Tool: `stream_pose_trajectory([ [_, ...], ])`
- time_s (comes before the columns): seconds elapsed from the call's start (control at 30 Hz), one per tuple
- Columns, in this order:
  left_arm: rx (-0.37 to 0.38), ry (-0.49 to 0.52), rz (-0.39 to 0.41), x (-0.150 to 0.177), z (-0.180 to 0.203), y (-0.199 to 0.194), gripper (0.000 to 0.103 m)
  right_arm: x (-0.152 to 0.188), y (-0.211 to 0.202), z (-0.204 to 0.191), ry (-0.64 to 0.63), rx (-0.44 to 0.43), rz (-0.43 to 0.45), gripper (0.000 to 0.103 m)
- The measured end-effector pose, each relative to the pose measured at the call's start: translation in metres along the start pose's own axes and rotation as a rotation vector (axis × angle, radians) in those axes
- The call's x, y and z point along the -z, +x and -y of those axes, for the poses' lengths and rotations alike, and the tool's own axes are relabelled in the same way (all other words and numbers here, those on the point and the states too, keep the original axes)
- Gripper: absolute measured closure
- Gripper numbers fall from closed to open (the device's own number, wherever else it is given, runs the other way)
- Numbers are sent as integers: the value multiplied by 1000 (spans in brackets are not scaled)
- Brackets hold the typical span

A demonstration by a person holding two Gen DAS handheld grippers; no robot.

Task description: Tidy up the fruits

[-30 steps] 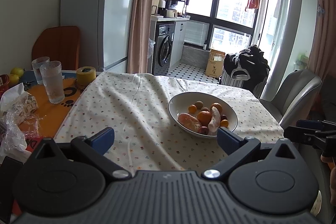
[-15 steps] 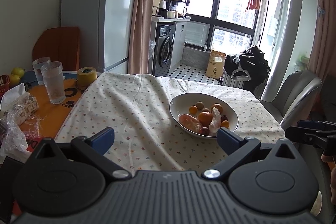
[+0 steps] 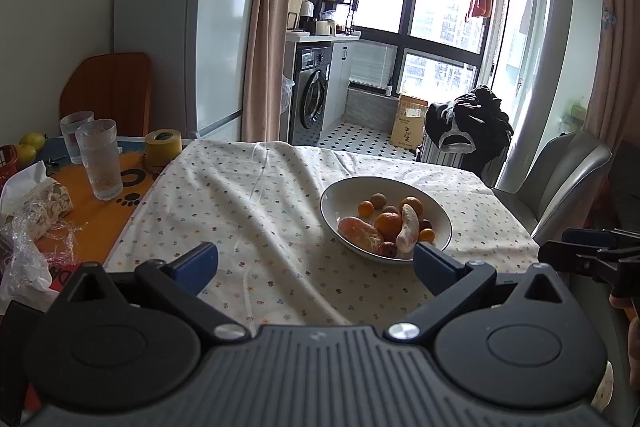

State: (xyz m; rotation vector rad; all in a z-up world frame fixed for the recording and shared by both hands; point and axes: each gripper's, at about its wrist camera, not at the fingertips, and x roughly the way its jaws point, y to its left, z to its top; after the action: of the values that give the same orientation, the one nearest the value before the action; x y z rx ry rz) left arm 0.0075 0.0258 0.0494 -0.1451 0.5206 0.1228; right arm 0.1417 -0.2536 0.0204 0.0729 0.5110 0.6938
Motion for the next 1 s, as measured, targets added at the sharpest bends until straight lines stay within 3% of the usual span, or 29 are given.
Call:
stream_pose_trajectory([
  [1.0, 12, 11, 0, 2, 2, 3, 0, 1, 1, 5, 4, 4, -7, 0],
])
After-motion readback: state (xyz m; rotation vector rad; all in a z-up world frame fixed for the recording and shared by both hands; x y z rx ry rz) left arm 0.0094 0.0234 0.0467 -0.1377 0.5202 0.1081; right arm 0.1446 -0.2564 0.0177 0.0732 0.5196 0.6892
